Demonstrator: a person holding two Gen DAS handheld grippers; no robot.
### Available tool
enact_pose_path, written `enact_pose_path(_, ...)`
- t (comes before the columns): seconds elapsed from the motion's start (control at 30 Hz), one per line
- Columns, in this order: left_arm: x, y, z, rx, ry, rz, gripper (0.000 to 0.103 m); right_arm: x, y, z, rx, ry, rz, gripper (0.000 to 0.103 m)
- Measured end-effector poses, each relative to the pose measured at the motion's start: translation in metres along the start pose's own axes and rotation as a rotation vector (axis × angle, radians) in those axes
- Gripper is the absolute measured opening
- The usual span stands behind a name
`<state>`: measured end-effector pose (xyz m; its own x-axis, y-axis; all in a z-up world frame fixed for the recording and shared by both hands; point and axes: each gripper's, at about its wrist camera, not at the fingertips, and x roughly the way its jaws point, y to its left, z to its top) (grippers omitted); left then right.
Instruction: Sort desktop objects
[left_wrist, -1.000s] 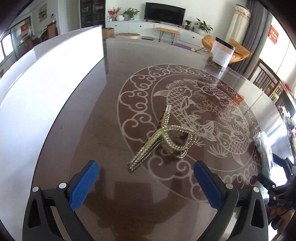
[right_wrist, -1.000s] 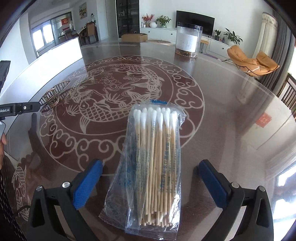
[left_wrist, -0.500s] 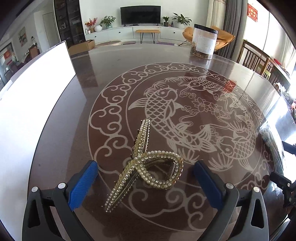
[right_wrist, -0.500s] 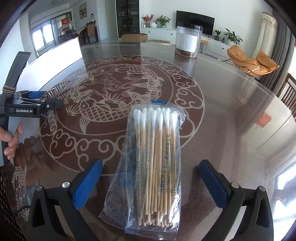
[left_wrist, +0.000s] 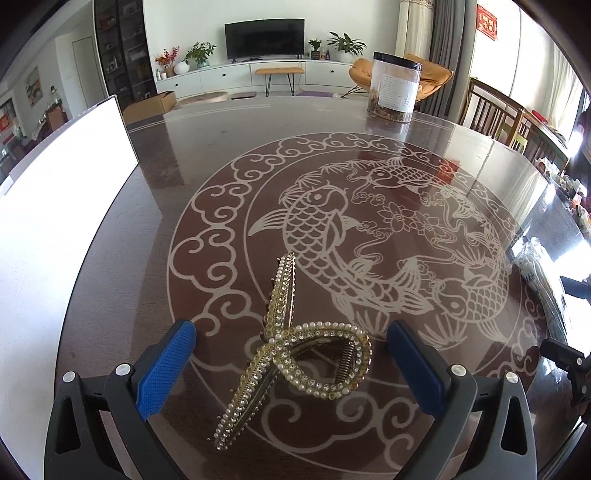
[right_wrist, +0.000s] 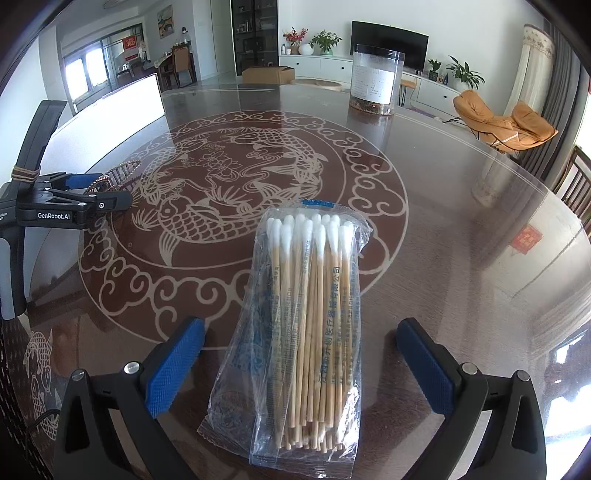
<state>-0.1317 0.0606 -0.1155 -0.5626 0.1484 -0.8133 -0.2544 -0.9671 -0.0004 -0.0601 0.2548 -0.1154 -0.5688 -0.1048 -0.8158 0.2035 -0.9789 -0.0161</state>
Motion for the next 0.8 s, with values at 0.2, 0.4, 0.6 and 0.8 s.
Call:
enact_pose_path(0.2,0.0000,-0.0002,-0.0001,0.000,0.000,0.000,0.103,-0.0007,0.0002,0.0000,0.000,0.000,0.000,0.103)
enact_pose_path(0.4,0.0000,-0.0002,-0.0001,0.000,0.000,0.000,0.103,-0.0022,0.0007,0.0002,-0.001,0.000,0.000,0.103)
enact_pose_path(0.6,-0.0001,0.0001,0.0000,0.000,0.000,0.000,0.103,-0.0012,0.0006,-0.0002,-0.001,0.000,0.000,0.103)
enact_pose_path(0.8,-0.0001,-0.0006,-0.0003,0.000,0.000,0.000,0.103,-0.0018,0.0007,0.0001,-0.001,0.000,0.000,0.103)
